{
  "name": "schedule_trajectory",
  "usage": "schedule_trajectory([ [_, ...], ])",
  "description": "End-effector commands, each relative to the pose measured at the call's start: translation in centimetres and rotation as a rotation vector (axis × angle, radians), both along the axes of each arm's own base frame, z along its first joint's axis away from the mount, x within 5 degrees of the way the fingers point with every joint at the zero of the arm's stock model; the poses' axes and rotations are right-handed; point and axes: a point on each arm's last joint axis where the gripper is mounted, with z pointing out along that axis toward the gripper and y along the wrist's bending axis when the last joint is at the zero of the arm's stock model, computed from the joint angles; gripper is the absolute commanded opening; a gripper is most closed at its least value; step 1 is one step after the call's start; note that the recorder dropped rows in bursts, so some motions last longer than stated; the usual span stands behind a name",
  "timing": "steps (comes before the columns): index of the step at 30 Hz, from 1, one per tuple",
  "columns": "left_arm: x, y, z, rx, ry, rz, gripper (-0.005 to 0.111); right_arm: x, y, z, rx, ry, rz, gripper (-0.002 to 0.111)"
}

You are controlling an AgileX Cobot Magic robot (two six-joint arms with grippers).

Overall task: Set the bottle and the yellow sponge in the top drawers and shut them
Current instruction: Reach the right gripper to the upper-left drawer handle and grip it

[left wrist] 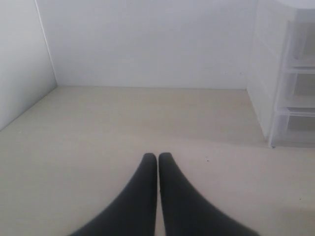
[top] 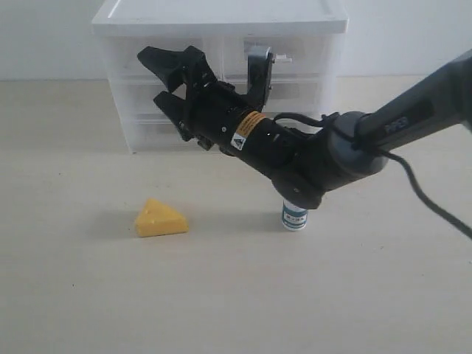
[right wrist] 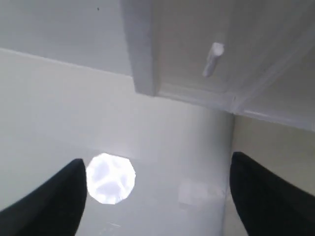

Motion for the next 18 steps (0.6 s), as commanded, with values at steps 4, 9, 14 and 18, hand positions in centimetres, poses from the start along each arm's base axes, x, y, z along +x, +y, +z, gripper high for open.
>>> schedule_trajectory([
  [4, 0.0, 0.0, -0.1, -0.016, 0.0, -0.002, 0.004, 1.8, 1.2, -1.2, 0.074, 0.072, -0.085, 0.074],
  [9, 0.0, 0.0, -0.1, -0.016, 0.0, -0.002, 0.004, 2.2, 1.2, -1.4, 0.066, 0.083, -0.105, 0.052],
  [14, 0.0, 0.0, -0.1, -0.016, 0.0, -0.002, 0.004, 2.5, 1.0, -1.8, 0.037, 0.113, -0.158, -0.001],
  [18, 0.0, 0.0, -0.1, -0.016, 0.0, -0.002, 0.004, 2.8, 1.3, -2.2, -0.017, 0.168, -0.152, 0.008],
])
